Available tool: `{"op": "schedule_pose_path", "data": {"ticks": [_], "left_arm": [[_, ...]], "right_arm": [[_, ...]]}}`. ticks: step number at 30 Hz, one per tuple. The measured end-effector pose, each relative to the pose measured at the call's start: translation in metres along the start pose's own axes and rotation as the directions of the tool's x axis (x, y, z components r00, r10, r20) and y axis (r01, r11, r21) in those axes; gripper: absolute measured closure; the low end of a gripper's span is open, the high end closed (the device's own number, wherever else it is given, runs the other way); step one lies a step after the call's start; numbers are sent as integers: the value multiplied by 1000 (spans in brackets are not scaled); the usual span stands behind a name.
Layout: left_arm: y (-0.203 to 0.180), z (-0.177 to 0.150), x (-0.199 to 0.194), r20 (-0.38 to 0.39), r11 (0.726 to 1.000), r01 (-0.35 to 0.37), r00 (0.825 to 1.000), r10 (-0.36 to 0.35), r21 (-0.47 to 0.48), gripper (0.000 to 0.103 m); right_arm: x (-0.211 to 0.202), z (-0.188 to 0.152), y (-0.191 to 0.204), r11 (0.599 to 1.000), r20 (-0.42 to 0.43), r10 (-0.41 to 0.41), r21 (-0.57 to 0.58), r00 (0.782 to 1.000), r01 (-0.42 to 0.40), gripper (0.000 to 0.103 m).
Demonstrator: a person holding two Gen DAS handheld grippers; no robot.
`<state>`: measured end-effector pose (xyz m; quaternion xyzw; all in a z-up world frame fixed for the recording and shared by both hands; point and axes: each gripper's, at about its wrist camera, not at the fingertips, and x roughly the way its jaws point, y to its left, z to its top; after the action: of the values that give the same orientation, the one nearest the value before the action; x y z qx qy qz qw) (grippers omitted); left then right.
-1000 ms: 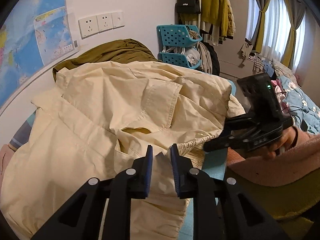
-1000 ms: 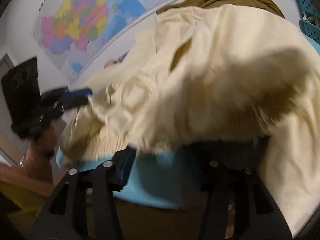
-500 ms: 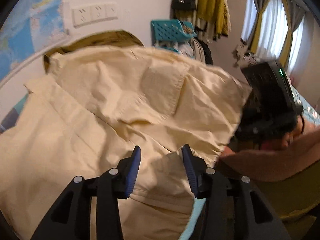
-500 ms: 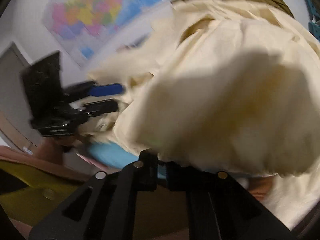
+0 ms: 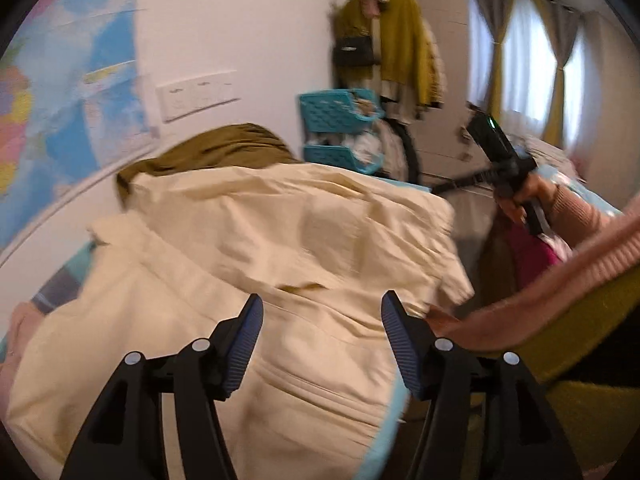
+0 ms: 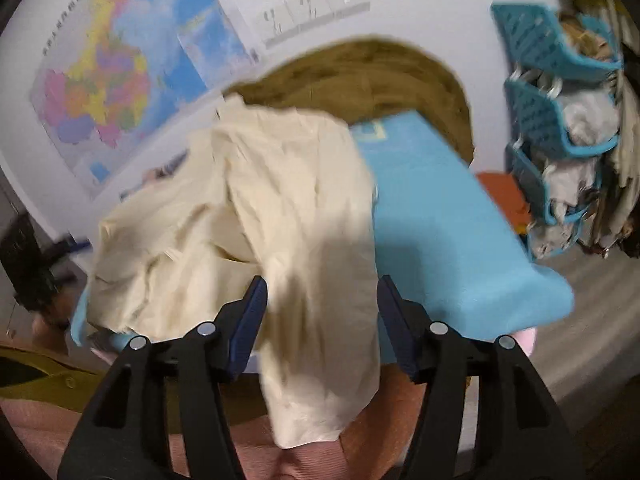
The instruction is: Fold large clothes
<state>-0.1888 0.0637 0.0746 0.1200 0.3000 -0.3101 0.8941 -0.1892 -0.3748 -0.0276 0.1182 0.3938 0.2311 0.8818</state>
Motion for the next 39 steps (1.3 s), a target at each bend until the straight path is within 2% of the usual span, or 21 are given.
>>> {"op": "schedule_pose_path", "data": {"ticks": [2, 4, 6, 9, 13, 15, 18, 20, 24, 28, 30, 32, 33, 35, 37, 39], "left_arm": [[8, 3, 8, -21, 999, -29, 999, 29, -36, 44], [17, 4, 18, -46, 996, -51, 998, 48, -71, 44], [29, 4, 31, -78, 992, -58, 996, 49, -116, 44], [42, 6, 41, -102, 986, -50, 994, 35, -157, 44], [51, 24, 54, -95, 989, -39, 995, 26, -142, 44], [53, 34, 62, -90, 991, -31, 996, 19, -131, 44], [59, 49, 74, -85, 991, -18, 996, 7, -131, 44], [68, 57, 79, -78, 986, 13, 997, -27, -167, 44], [86, 57, 71, -24, 971, 45, 998, -52, -233, 44], [102, 47, 49, 58, 945, 141, 990, -129, -296, 44], [108, 38, 34, 101, 933, 170, 984, -145, -317, 44], [112, 27, 20, 136, 920, 203, 977, -166, -335, 42], [112, 22, 16, 136, 915, 211, 975, -174, -345, 40], [107, 14, 16, 101, 922, 182, 982, -157, -343, 39], [98, 7, 24, 46, 926, 170, 985, -164, -337, 37], [90, 2, 36, -2, 926, 173, 983, -184, -336, 34]], "right_arm": [[28, 2, -1, 1000, -62, 17, 22, 998, -16, 44], [51, 4, 4, 1000, -108, 30, -4, 994, -31, 57], [54, 8, 0, 998, -119, 61, -13, 991, -63, 92], [33, 33, -12, 997, -77, 68, -18, 995, -70, 97], [-24, 99, -3, 996, 60, 70, -58, 996, -66, 98], [-45, 131, 7, 993, 100, 92, -89, 991, -83, 98], [-55, 172, 45, 975, 95, 137, -187, 986, -118, 98], [-48, 188, 80, 953, 55, 194, -247, 979, -175, 98], [-21, 190, 139, 895, -66, 311, -314, 948, -316, 98], [33, 171, 196, 824, -209, 411, -331, 887, -460, 97], [65, 159, 215, 805, -257, 443, -309, 859, -507, 94], [94, 151, 225, 800, -291, 463, -269, 838, -536, 87], [112, 147, 228, 808, -317, 447, -257, 836, -530, 80], [130, 143, 230, 814, -345, 433, -248, 833, -526, 68], [135, 145, 229, 815, -344, 421, -262, 839, -517, 66], [126, 153, 221, 810, -304, 429, -286, 850, -511, 63]]}}
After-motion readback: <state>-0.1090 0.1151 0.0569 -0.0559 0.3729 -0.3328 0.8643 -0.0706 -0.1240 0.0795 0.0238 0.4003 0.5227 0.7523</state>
